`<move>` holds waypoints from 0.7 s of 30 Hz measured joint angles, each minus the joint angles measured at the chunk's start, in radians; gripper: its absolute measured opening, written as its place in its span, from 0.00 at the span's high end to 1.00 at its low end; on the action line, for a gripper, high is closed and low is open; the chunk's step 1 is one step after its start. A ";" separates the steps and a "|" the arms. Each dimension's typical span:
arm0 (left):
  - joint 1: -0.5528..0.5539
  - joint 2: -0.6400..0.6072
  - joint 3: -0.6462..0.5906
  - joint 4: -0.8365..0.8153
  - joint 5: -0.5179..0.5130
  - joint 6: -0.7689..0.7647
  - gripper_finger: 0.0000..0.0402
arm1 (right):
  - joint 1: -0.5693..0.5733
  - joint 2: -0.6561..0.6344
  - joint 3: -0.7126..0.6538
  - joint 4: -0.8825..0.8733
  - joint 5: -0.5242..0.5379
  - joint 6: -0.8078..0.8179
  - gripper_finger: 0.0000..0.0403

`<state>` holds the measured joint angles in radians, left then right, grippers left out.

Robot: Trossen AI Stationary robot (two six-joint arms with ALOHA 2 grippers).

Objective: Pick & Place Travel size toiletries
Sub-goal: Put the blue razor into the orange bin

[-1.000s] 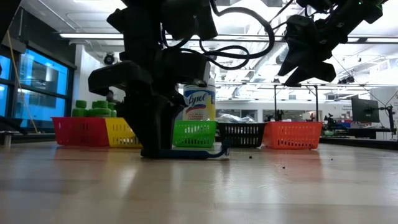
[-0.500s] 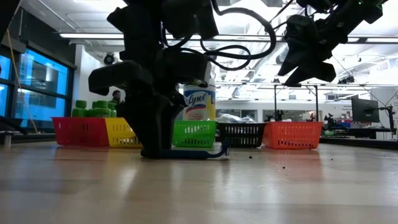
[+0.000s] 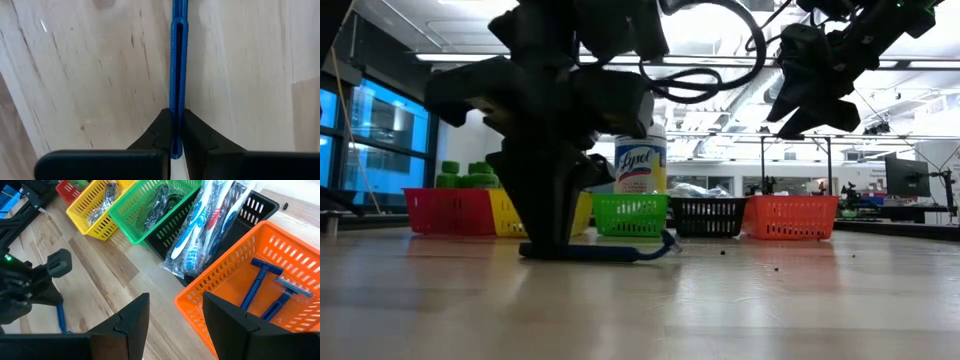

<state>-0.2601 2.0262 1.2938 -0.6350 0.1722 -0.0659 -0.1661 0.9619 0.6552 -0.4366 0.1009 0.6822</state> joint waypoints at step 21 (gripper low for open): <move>0.034 -0.061 -0.004 0.002 -0.081 -0.070 0.96 | 0.028 -0.008 0.001 0.128 -0.352 -0.195 0.57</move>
<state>-0.2257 1.9648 1.2900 -0.6328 0.0913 -0.1360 -0.1383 0.9535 0.6563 -0.3088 -0.2508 0.4871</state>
